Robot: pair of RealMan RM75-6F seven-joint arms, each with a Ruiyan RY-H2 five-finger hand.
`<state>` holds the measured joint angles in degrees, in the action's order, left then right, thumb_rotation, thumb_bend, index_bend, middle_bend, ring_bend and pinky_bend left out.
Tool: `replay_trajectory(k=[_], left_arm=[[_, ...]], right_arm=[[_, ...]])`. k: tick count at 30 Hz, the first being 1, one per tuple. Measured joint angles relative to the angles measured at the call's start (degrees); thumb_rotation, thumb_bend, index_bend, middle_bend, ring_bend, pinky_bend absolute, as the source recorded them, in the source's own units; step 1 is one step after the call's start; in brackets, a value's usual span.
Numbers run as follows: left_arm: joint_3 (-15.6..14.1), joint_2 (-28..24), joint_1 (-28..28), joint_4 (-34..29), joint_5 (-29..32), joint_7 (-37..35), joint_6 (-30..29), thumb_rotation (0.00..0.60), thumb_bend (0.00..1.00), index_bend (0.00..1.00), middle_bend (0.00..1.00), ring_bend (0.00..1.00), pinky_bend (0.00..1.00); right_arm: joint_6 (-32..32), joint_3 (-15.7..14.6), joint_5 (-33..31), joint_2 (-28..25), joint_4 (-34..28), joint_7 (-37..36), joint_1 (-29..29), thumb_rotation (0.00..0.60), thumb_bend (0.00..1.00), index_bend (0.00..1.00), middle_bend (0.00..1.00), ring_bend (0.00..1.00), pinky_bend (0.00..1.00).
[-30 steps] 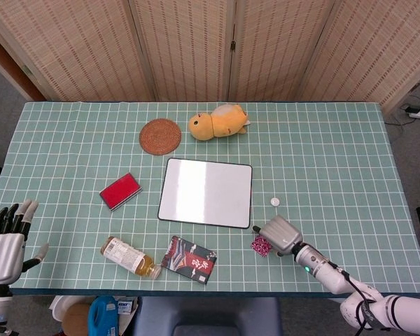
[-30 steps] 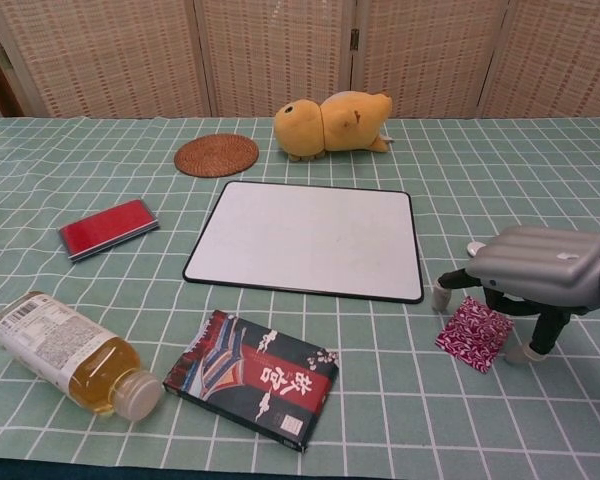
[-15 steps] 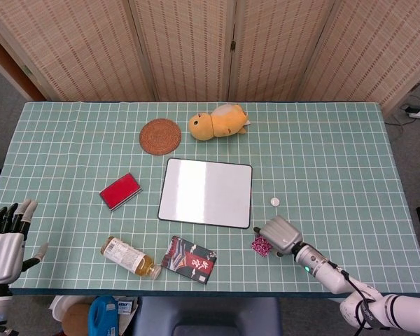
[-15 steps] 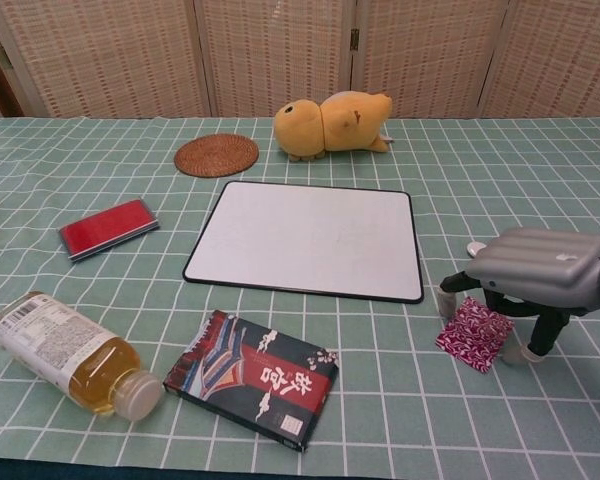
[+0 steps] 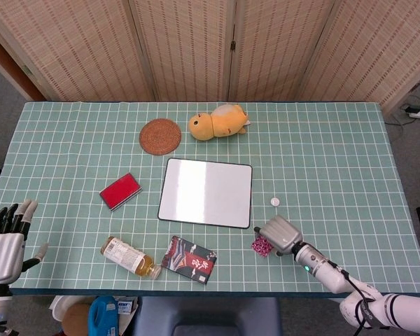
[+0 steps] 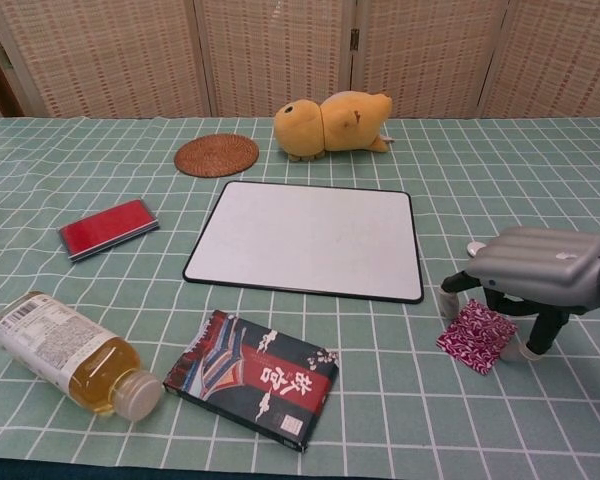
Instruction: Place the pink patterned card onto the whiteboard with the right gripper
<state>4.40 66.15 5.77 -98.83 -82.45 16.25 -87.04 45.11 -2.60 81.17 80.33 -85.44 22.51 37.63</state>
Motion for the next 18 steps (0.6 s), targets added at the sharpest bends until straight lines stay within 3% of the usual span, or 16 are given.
replay_trajectory(k=[9,18], left_arm=[[-0.04,-0.10,-0.14,-0.01,-0.05,0.02,-0.15,0.600,0.28,0.00,0.01,0.01,0.00],[0.02,-0.22,-0.12,-0.24,-0.28,0.21,-0.31,0.600,0.28,0.00,0.01,0.01,0.00]], right_arm=[[1.23,0.26,0.14,-1.02,-1.35,-0.52,-0.06,0.600,0.25,0.38,0.93,0.95,1.00],[-0.01,3.84,-2.28,-3.47,-3.61,-2.50,2.34,0.600,0.25,0.38,0.93,0.95,1.00]])
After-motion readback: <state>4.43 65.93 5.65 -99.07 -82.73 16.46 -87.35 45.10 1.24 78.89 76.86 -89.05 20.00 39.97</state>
